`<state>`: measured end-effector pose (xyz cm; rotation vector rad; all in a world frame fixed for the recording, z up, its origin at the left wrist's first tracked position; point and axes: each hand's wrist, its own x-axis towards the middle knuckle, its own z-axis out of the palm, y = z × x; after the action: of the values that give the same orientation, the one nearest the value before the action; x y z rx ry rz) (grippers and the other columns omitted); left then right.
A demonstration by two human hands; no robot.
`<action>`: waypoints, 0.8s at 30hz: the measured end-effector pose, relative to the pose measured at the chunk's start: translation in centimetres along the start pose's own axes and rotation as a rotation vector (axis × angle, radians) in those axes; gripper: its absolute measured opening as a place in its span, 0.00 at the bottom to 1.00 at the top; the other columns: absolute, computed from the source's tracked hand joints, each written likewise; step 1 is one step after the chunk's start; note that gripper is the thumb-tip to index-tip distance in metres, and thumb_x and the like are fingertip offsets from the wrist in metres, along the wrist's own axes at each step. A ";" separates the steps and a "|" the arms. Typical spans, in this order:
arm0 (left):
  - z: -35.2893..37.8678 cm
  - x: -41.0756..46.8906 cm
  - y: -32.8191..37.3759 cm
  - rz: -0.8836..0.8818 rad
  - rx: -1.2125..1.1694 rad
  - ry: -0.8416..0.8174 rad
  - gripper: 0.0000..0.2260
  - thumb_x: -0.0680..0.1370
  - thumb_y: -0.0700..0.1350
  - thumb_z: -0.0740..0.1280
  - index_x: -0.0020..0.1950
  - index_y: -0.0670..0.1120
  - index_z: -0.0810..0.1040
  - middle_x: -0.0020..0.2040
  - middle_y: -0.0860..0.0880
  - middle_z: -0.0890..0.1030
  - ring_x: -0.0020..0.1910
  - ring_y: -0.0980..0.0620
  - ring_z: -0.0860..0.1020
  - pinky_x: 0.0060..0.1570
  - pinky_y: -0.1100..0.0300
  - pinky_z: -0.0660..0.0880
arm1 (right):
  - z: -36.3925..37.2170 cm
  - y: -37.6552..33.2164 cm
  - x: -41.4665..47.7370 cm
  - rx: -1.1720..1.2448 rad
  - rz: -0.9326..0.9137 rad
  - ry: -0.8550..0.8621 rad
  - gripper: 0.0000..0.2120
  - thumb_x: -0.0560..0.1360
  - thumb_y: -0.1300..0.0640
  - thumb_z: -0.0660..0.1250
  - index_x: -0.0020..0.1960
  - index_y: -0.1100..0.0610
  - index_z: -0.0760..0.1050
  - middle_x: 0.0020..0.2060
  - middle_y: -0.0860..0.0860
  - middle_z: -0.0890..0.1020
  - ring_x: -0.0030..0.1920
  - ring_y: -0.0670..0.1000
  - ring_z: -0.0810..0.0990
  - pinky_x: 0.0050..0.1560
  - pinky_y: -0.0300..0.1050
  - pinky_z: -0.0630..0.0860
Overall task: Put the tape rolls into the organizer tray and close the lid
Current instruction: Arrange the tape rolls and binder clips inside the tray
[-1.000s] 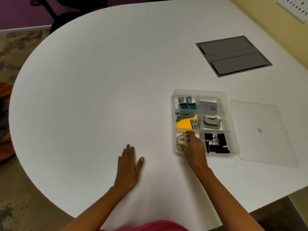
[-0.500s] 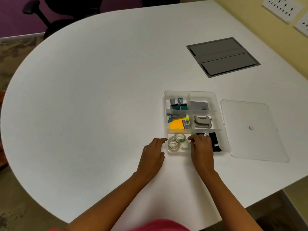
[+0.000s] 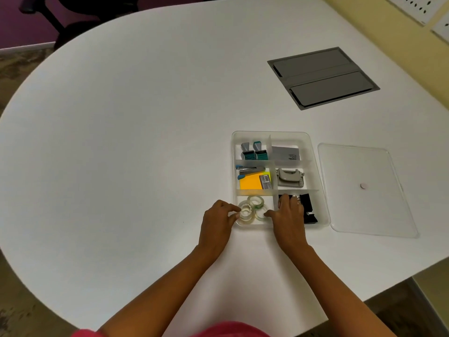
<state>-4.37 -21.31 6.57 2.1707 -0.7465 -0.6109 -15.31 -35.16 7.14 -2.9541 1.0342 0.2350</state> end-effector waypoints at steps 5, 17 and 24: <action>0.0 0.1 -0.2 -0.015 -0.013 -0.019 0.10 0.75 0.44 0.69 0.56 0.47 0.82 0.53 0.45 0.81 0.50 0.49 0.78 0.51 0.62 0.72 | 0.2 0.8 -0.4 -0.061 -0.030 0.003 0.13 0.51 0.63 0.85 0.32 0.58 0.84 0.36 0.59 0.78 0.39 0.62 0.78 0.35 0.51 0.74; 0.1 0.4 -0.6 0.000 -0.003 -0.014 0.10 0.73 0.43 0.71 0.54 0.47 0.82 0.51 0.46 0.81 0.48 0.49 0.78 0.51 0.58 0.75 | -0.5 0.4 0.5 0.097 0.008 0.167 0.13 0.56 0.71 0.80 0.38 0.61 0.82 0.34 0.60 0.78 0.37 0.62 0.78 0.35 0.52 0.74; 0.2 0.5 -0.7 -0.023 0.049 -0.018 0.10 0.74 0.47 0.69 0.55 0.50 0.82 0.52 0.48 0.81 0.49 0.51 0.77 0.51 0.60 0.75 | -0.8 -0.8 2.7 0.075 -0.129 0.109 0.13 0.57 0.65 0.82 0.39 0.59 0.84 0.36 0.59 0.80 0.37 0.60 0.80 0.35 0.48 0.75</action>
<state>-3.92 -21.32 5.87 2.2245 -0.7545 -0.6307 -12.57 -36.22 7.53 -2.9793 0.8361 0.0343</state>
